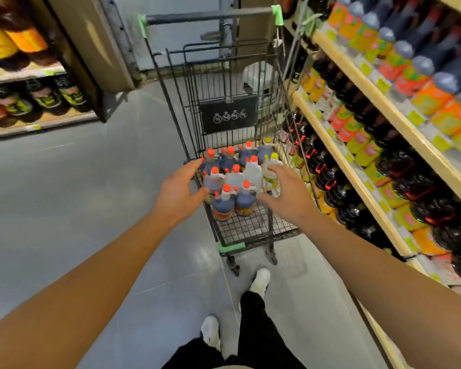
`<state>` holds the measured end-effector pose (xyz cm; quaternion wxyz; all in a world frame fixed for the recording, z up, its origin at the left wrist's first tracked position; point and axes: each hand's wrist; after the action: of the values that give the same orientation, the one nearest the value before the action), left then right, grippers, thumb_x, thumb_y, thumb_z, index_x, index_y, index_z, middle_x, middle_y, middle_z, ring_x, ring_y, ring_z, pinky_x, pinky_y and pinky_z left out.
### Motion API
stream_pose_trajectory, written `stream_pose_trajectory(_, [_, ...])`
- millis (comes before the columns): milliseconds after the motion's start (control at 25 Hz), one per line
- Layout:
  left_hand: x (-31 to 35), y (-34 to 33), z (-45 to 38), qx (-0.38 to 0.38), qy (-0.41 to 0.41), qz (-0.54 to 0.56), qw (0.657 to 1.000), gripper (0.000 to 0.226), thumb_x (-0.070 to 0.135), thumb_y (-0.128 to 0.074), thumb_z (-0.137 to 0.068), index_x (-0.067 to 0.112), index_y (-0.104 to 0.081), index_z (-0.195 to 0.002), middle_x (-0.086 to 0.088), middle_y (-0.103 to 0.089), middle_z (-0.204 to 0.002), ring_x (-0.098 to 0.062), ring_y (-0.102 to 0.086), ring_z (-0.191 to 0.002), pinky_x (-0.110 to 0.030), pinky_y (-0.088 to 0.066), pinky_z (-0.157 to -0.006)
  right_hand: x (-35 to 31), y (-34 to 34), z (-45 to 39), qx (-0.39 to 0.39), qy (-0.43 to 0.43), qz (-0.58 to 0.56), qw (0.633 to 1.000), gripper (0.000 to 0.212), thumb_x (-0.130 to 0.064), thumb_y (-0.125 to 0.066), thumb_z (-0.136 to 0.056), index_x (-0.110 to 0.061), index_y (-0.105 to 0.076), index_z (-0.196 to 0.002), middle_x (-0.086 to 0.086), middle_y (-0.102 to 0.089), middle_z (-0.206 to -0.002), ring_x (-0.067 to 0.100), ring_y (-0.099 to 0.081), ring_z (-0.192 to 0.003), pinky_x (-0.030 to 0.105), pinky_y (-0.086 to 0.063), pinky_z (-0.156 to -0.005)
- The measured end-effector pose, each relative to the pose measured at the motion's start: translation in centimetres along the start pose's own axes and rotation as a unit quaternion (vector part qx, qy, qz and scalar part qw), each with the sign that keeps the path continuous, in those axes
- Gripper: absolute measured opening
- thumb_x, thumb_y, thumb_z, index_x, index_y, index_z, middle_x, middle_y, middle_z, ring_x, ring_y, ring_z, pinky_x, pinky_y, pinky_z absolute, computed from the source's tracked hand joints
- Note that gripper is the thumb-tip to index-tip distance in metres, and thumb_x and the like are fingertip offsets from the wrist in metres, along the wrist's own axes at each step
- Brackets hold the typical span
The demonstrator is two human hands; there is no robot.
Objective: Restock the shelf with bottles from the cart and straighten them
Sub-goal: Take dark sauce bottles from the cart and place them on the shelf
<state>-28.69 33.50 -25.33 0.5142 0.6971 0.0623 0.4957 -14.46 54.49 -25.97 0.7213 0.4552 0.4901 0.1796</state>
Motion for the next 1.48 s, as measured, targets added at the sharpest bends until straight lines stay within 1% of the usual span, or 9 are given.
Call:
stream_pose_trajectory(80, [-0.2, -0.5, -2.3, -0.001, 0.006, -0.004, 1.0, 0.063, 0.022, -0.066, -0.087, 0.015, -0.039, -0.144, -0.007, -0.046, -0.145, -0.026, -0.046, -0.13, -0.031, -0.035, -0.106, 1.0, -0.3, -2.9, -0.01, 0.01, -0.004, 1.0, 0.069, -0.035, -0.071, -0.08, -0.015, -0.041, -0.139, 0.007, -0.043, -0.142, 0.026, -0.04, -0.131, 0.038, -0.037, -0.106])
stream_pose_trajectory(240, [-0.3, -2.7, -8.4, -0.004, 0.041, -0.024, 0.999, 0.061, 0.021, -0.066, -0.087, 0.016, -0.041, -0.142, -0.006, -0.052, -0.14, -0.03, -0.06, -0.103, -0.028, -0.041, -0.094, 3.4, -0.3, -10.2, -0.039, 0.02, -0.015, 0.999, 0.067, -0.032, -0.072, -0.079, -0.014, -0.043, -0.137, 0.008, -0.046, -0.138, 0.026, -0.043, -0.127, 0.033, -0.038, -0.099])
stream_pose_trajectory(400, [-2.0, -5.5, -14.5, -0.017, 0.078, -0.022, 0.997, 0.064, 0.02, -0.067, -0.085, 0.015, -0.041, -0.143, -0.008, -0.048, -0.143, -0.025, -0.046, -0.13, -0.026, -0.034, -0.104, 6.0, -1.3, -16.9, -0.075, 0.033, -0.028, 0.996, 0.07, -0.032, -0.073, -0.079, -0.016, -0.041, -0.14, 0.007, -0.044, -0.14, 0.025, -0.044, -0.128, 0.036, -0.04, -0.102])
stream_pose_trajectory(680, [-8.3, -11.2, -24.4, -0.098, 0.115, -0.024, 0.988, 0.067, 0.02, -0.067, -0.085, 0.015, -0.038, -0.145, -0.007, -0.045, -0.146, -0.023, -0.044, -0.132, -0.026, -0.032, -0.106, 8.3, -7.0, -26.8, -0.131, -0.007, -0.012, 0.991, 0.067, -0.03, -0.068, -0.083, -0.018, -0.037, -0.141, 0.005, -0.04, -0.145, 0.024, -0.043, -0.129, 0.034, -0.039, -0.099])
stream_pose_trajectory(840, [-12.5, -14.3, -28.6, -0.138, 0.133, -0.036, 0.981, 0.068, 0.023, -0.066, -0.086, 0.017, -0.035, -0.146, -0.008, -0.044, -0.146, -0.024, -0.042, -0.133, -0.028, -0.033, -0.107, 9.1, -12.1, -31.4, -0.141, 0.003, 0.017, 0.99, 0.053, -0.028, -0.065, -0.081, -0.016, -0.046, -0.13, 0.007, -0.053, -0.124, 0.03, -0.054, -0.114, 0.038, -0.048, -0.084])
stream_pose_trajectory(1040, [-15.4, -17.9, -31.5, -0.178, 0.156, -0.105, 0.966, 0.054, 0.018, -0.064, -0.084, 0.023, -0.048, -0.135, -0.011, -0.059, -0.127, -0.035, -0.057, -0.113, -0.044, -0.05, -0.091, 8.6, -17.6, -35.7, -0.223, 0.04, 0.07, 0.971, 0.062, -0.018, -0.063, -0.086, -0.014, -0.036, -0.142, 0.007, -0.036, -0.146, 0.03, -0.047, -0.126, 0.035, -0.043, -0.093])
stream_pose_trajectory(1120, [-15.9, -18.9, -32.2, -0.194, 0.164, -0.125, 0.959, 0.046, 0.016, -0.062, -0.085, 0.023, -0.051, -0.129, -0.013, -0.063, -0.115, -0.037, -0.06, -0.104, -0.044, -0.053, -0.083, 9.0, -19.5, -36.5, -0.248, 0.011, 0.091, 0.964, 0.059, -0.018, -0.061, -0.087, -0.014, -0.036, -0.14, 0.011, -0.041, -0.141, 0.034, -0.049, -0.123, 0.04, -0.045, -0.092])
stream_pose_trajectory(1360, [-16.6, -20.7, -32.2, -0.155, 0.18, -0.128, 0.963, 0.033, 0.013, -0.058, -0.087, 0.019, -0.055, -0.12, -0.015, -0.068, -0.099, -0.038, -0.062, -0.094, -0.04, -0.046, -0.07, 10.3, -22.7, -35.9, -0.153, -0.06, 0.037, 0.986, 0.036, -0.011, -0.057, -0.087, -0.014, -0.048, -0.122, 0.013, -0.061, -0.111, 0.038, -0.06, -0.1, 0.039, -0.047, -0.071])
stream_pose_trajectory(1480, [-16.2, -20.1, -32.3, -0.123, 0.195, -0.108, 0.967, 0.024, 0.008, -0.057, -0.086, 0.015, -0.058, -0.109, -0.016, -0.067, -0.097, -0.038, -0.061, -0.091, -0.037, -0.045, -0.068, 10.1, -22.4, -35.8, -0.129, -0.066, 0.02, 0.989, 0.03, -0.008, -0.058, -0.087, -0.013, -0.052, -0.116, 0.013, -0.064, -0.105, 0.037, -0.062, -0.096, 0.039, -0.049, -0.071])
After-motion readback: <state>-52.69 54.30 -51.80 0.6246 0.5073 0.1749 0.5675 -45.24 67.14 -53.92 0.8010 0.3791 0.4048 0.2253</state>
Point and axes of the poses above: each hand's wrist, its own z-axis away from the middle knuckle, its own y-axis out of the back of the hand, x = y × z
